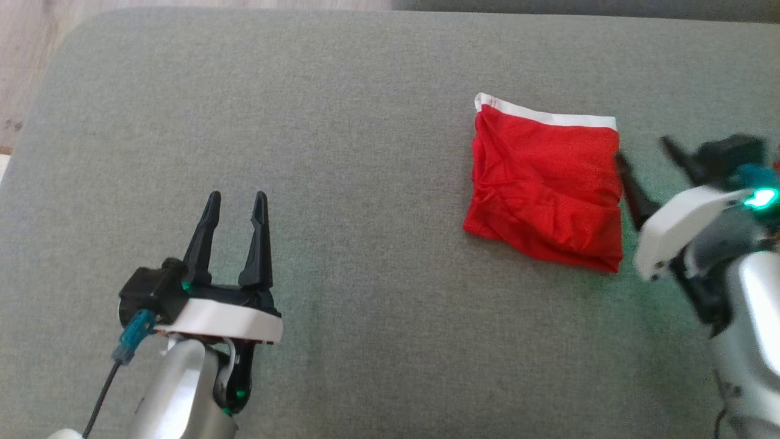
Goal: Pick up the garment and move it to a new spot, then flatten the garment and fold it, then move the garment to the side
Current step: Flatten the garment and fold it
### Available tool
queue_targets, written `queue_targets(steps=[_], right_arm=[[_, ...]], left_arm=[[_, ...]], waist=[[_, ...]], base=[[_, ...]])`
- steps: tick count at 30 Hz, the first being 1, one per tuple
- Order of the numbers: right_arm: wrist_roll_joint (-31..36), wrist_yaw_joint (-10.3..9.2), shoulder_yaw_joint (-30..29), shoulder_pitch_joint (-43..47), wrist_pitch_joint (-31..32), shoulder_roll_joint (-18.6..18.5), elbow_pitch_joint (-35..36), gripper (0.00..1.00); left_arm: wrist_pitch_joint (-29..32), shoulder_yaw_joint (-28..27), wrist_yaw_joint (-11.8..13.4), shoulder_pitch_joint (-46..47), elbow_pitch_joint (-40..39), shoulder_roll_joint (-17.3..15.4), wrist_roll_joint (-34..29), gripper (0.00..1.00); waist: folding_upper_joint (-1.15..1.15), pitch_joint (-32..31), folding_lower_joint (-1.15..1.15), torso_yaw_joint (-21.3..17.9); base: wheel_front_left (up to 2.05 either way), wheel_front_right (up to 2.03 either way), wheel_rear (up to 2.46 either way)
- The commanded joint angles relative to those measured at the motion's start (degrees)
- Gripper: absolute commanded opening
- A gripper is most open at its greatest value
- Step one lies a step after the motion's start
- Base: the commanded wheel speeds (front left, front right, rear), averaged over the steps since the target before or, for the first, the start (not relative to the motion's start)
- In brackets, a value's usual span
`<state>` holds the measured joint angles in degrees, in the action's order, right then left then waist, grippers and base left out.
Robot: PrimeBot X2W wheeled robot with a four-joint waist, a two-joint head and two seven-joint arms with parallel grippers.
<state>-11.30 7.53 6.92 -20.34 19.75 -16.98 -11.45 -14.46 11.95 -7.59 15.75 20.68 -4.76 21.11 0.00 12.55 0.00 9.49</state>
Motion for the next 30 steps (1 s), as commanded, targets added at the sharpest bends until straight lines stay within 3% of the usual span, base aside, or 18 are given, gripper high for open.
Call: queue_targets(steps=[1, 9, 16, 19, 21, 22, 23, 24, 30], right_arm=[[0.4, -0.04, 3.0, -1.1, -1.1, -0.3, 0.6, 0.00], [-2.5, -0.04, 18.3, -4.4, -0.3, 1.7, -6.0, 0.00], [-11.2, -0.04, 35.2, -5.2, -1.8, 2.9, -0.9, 0.00], [-15.2, -0.04, 38.1, -4.7, -2.9, 2.7, 2.2, 0.00], [-16.3, -0.04, 36.5, -4.1, -5.3, 2.6, 4.1, 0.00], [-16.6, -0.04, 34.9, -3.5, -6.9, 2.7, 5.0, 0.28], [-16.6, -0.04, 32.7, -2.6, -8.5, 2.9, 5.7, 1.00], [-16.6, -0.04, 32.7, -2.6, -8.5, 2.9, 5.7, 1.00], [-12.6, -0.04, 15.5, 4.8, -16.6, 4.9, 8.9, 1.00]], left_arm=[[-0.5, -1.6, 0.1, 1.5, -1.9, -1.3, -0.4, 1.00], [-0.5, -1.3, 0.1, 1.6, -1.3, -1.9, -0.2, 1.00], [-0.5, -2.3, 0.1, 0.6, -0.9, -2.1, -0.2, 1.00], [-0.5, -3.3, 0.1, -0.2, -1.1, -2.1, -0.3, 1.00], [-0.5, -4.2, 0.2, -0.8, -1.2, -2.2, -0.3, 1.00], [-0.5, -4.7, 0.2, -1.2, -1.3, -2.3, -0.4, 1.00], [-0.5, -5.1, 0.3, -1.5, -1.3, -2.4, -0.4, 1.00], [-0.5, -5.1, 0.3, -1.5, -1.3, -2.4, -0.4, 1.00], [-0.5, -8.1, 0.7, -4.3, -1.7, -2.9, -0.8, 1.00]], waist=[[0.00, 0.4, 0.00, 0.2], [0.00, 0.2, 0.00, 0.4], [0.00, -1.5, 0.00, -0.6], [0.00, -2.5, 0.00, -1.6], [0.00, -3.1, 0.00, -2.6], [0.00, -3.4, 0.00, -3.1], [0.00, -3.9, 0.00, -3.6], [0.00, -3.9, 0.00, -3.6], [0.00, -7.0, 0.00, -7.1]], base=[[0.00, 0.00, 0.00], [0.00, 0.00, 0.00], [0.00, 0.00, 0.00], [0.00, 0.00, 0.00], [0.00, 0.00, 0.00], [0.00, 0.00, 0.00], [0.00, 0.00, 0.00], [0.00, 0.00, 0.00], [0.00, 0.00, 0.00]])
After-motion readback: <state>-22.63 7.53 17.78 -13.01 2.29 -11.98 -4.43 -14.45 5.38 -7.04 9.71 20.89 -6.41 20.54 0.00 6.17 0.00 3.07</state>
